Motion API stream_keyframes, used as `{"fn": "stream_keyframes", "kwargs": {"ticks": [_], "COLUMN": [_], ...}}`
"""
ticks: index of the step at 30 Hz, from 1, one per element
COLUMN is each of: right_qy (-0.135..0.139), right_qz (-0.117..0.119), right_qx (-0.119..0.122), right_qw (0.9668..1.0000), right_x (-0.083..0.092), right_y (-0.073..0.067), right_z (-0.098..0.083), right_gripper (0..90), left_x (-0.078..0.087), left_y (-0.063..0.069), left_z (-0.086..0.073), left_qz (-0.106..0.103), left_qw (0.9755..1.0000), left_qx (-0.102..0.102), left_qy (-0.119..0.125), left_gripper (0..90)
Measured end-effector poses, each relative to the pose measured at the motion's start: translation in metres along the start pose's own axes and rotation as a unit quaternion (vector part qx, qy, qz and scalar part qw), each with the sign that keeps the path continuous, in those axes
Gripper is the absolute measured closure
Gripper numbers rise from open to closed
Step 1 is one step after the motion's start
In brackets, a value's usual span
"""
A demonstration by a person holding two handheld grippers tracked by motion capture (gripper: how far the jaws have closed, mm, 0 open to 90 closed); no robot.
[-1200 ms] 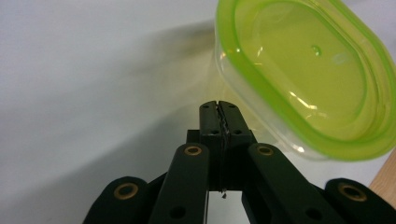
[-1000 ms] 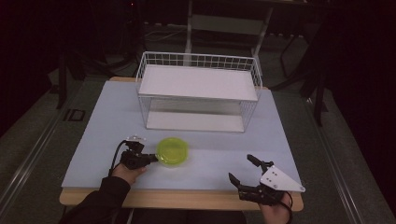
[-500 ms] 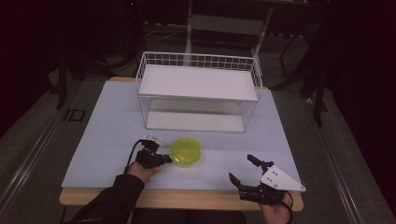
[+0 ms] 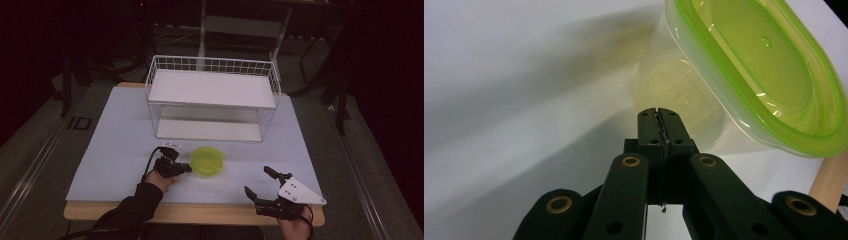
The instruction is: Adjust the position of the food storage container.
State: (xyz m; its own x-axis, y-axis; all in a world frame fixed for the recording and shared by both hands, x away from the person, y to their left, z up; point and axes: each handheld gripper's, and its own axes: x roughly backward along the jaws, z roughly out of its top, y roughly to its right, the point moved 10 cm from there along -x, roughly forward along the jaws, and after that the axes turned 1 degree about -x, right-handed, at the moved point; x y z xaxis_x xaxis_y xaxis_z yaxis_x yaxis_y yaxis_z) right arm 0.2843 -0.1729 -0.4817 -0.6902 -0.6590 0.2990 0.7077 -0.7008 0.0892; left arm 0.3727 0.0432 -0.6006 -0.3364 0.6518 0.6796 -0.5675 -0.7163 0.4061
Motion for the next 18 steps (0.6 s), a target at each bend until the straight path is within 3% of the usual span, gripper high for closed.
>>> {"fn": "stream_keyframes", "kwargs": {"ticks": [8,12,15,18], "right_qy": [0.0,0.0,-0.002,-0.002], "right_qz": [0.0,0.002,0.002,0.006], "right_qx": [0.0,-0.002,-0.002,-0.007], "right_qw": [1.0,1.0,1.0,1.0], "right_x": [0.0,-0.001,-0.001,-0.001], "right_y": [0.0,0.001,0.0,-0.001], "right_z": [0.0,0.0,0.0,0.0], "right_gripper": [16.3,16.4,16.4,16.4], "left_x": [-0.002,0.01,0.023,0.036], "left_y": [0.004,0.004,0.003,0.005], "left_z": [-0.002,-0.001,-0.002,-0.005], "left_qz": [-0.007,-0.001,0.01,0.007], "left_qw": [0.9999,0.9999,0.9997,0.9993], "left_qx": [-0.006,-0.014,-0.023,-0.035], "left_qy": [-0.005,0.0,0.004,0.01], "left_gripper": [90.0,90.0,85.1,81.8]}}
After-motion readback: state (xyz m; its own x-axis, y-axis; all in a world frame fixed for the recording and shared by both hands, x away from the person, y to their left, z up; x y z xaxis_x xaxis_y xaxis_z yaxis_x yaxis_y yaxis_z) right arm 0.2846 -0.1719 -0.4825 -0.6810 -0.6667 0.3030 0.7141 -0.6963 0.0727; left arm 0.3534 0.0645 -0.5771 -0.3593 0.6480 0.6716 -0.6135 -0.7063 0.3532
